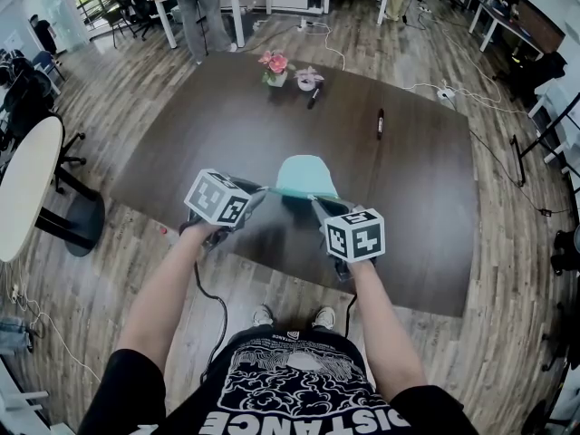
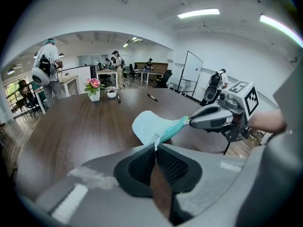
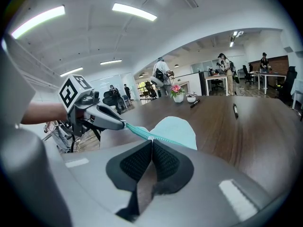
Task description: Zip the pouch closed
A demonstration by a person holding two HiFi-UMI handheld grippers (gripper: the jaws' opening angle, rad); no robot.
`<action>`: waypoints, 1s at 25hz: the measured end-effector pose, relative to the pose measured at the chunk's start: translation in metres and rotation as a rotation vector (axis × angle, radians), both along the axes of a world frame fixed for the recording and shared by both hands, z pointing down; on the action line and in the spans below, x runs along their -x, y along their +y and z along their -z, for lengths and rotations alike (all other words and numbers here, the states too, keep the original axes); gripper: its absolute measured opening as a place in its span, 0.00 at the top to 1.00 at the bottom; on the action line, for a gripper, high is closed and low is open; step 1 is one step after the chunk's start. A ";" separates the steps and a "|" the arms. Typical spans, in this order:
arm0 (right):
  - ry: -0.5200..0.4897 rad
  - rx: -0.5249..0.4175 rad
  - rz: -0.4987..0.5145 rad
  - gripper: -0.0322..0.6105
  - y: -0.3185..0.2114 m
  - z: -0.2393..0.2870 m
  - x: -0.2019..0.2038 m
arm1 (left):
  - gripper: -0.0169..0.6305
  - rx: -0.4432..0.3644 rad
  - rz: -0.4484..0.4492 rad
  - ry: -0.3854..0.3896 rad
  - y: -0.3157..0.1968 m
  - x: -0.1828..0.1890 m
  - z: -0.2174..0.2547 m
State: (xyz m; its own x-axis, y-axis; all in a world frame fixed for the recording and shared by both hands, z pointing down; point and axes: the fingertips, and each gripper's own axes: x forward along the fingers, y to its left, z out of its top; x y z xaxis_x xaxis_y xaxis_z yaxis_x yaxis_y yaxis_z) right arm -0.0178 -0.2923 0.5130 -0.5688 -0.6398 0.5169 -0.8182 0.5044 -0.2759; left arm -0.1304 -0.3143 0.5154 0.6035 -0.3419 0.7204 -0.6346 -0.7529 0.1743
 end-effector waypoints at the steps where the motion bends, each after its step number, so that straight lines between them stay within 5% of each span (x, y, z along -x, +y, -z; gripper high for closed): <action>1: 0.001 0.001 0.000 0.94 0.000 0.000 0.000 | 0.94 -0.001 0.002 -0.001 0.000 0.001 0.000; 25: 0.002 -0.003 -0.005 0.94 0.003 -0.002 -0.004 | 0.94 -0.017 0.041 -0.012 -0.003 0.005 -0.002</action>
State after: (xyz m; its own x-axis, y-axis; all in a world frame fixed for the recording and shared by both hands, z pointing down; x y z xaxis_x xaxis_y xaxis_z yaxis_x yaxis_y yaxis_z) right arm -0.0134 -0.2889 0.5148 -0.5645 -0.6440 0.5163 -0.8212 0.5011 -0.2729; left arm -0.1359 -0.3171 0.5174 0.5801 -0.3787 0.7212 -0.6672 -0.7288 0.1540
